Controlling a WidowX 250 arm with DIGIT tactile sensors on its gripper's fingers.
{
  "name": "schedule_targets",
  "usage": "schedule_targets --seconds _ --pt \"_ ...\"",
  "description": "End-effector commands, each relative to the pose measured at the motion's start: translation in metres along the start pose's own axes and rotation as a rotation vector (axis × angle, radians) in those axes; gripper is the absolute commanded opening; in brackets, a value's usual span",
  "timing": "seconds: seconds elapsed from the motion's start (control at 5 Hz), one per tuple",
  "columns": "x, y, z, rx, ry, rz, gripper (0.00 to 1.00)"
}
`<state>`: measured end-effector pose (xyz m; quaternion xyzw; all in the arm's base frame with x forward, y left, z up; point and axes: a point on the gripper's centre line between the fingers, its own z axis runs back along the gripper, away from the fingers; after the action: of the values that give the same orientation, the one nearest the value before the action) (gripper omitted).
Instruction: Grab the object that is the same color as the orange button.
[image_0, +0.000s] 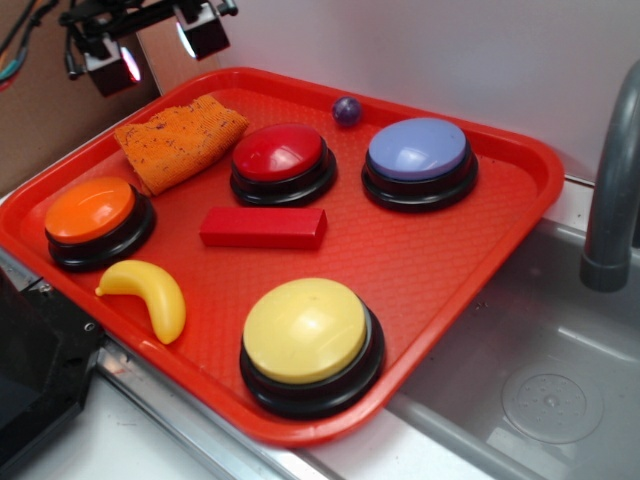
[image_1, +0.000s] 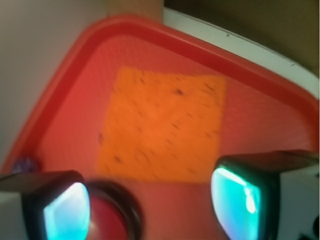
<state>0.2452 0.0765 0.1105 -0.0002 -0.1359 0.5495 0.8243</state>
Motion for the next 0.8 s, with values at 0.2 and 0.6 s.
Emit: schedule_targets --seconds 0.2,0.6 --pt "0.017 -0.023 -0.054 0.059 -0.062 0.072 1.0" --pt "0.007 -0.015 -0.073 0.118 -0.067 0.064 1.0"
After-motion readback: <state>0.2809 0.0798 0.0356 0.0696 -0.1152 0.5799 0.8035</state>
